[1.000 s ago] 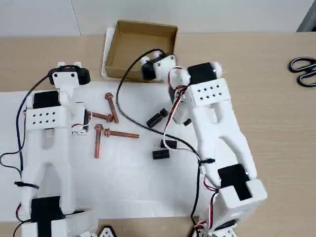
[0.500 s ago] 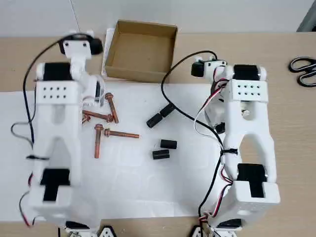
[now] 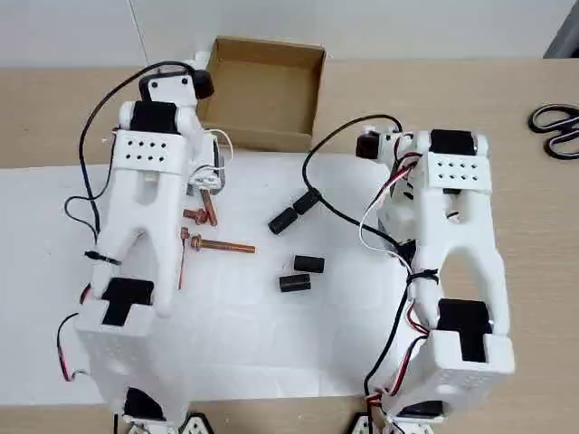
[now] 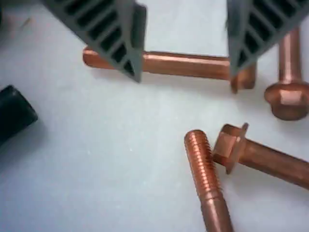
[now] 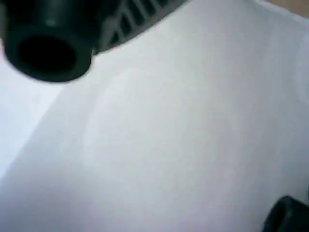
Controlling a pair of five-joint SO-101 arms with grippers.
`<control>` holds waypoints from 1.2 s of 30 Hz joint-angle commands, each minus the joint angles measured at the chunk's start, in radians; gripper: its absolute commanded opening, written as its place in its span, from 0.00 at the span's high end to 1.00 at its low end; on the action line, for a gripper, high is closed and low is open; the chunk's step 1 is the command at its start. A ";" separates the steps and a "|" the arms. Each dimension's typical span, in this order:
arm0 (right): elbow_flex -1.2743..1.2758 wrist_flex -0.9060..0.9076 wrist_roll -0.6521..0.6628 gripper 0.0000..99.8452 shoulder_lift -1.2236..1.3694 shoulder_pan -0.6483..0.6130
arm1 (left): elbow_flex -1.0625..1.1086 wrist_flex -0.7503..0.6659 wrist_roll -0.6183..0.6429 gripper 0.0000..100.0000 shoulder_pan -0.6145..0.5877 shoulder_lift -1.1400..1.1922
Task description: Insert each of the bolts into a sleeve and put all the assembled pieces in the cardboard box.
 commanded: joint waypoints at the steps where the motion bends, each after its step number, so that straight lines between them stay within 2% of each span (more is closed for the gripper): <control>1: 0.000 0.005 -0.008 0.99 -0.067 0.016 | -0.042 0.017 0.101 0.88 0.000 0.034; 8: 0.000 0.004 -0.009 0.99 -0.067 0.016 | -0.070 -0.011 0.196 0.88 0.000 0.152; 18: 0.002 0.005 -0.009 0.99 -0.067 0.016 | -0.348 -0.006 0.196 0.88 -0.002 0.305; 36: 0.002 0.005 -0.006 0.99 -0.067 0.016 | -0.634 -0.003 0.155 0.88 -0.075 0.601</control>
